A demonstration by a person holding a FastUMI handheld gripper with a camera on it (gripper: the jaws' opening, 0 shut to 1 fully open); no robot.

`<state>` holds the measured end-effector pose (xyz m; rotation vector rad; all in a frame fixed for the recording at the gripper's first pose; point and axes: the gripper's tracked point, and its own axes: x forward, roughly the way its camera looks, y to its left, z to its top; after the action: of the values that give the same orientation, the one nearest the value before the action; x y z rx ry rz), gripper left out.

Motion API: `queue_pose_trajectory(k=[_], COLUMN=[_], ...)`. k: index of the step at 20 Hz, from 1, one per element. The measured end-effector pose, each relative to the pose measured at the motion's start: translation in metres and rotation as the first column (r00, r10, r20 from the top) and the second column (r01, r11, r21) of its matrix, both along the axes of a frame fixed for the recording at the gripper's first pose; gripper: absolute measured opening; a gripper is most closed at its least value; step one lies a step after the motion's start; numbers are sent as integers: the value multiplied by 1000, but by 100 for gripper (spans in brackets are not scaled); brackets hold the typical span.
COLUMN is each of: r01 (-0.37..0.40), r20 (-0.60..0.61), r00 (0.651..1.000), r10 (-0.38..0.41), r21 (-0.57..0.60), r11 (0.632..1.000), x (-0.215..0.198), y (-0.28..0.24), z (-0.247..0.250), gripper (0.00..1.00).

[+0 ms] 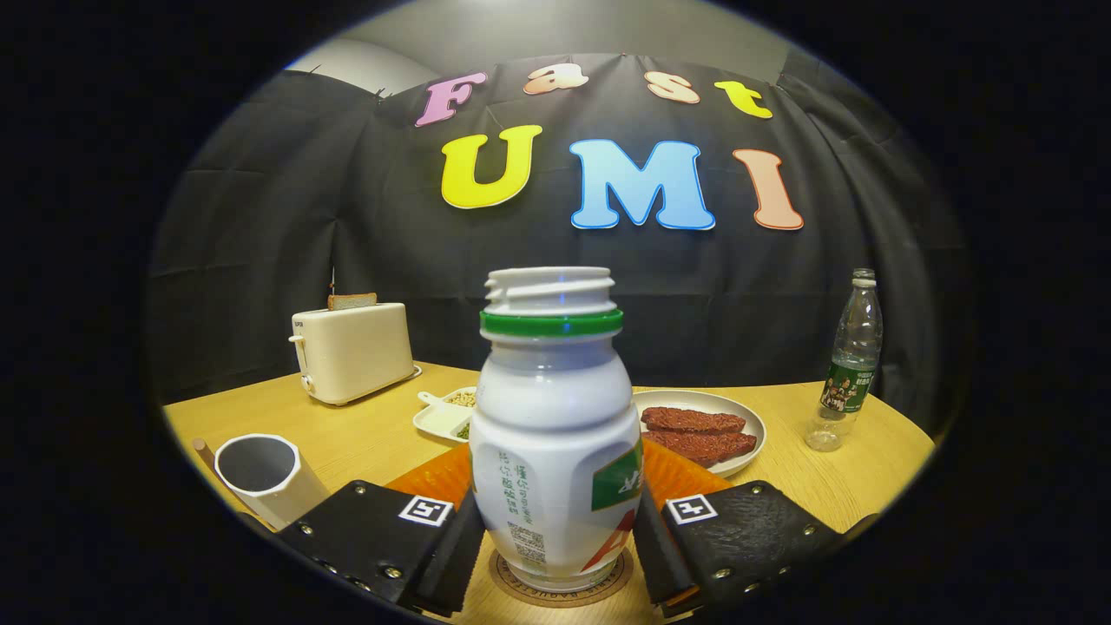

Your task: Take the bottle from table, then pour the juice into the cup, finally place the bottle on the coaster

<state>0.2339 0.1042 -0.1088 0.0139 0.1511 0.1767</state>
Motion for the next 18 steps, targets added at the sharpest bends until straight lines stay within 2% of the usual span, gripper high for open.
queue_pose_trajectory(k=[1,3,7,12,16,18], r01=[-7,-5,29,66,71,88], r20=[10,31,47,111,128,159], r00=[1000,1000,998,992,989,983], r10=[6,4,-30,-66,-76,-92], r21=[10,43,26,1,43,27], r11=[1000,999,999,998,997,996], x=[0,-6,-29,-64,-92,-102], y=[2,0,-4,-12,-15,-22], z=[3,16,52,123,177,198], gripper=[77,98,98,98,98,98])
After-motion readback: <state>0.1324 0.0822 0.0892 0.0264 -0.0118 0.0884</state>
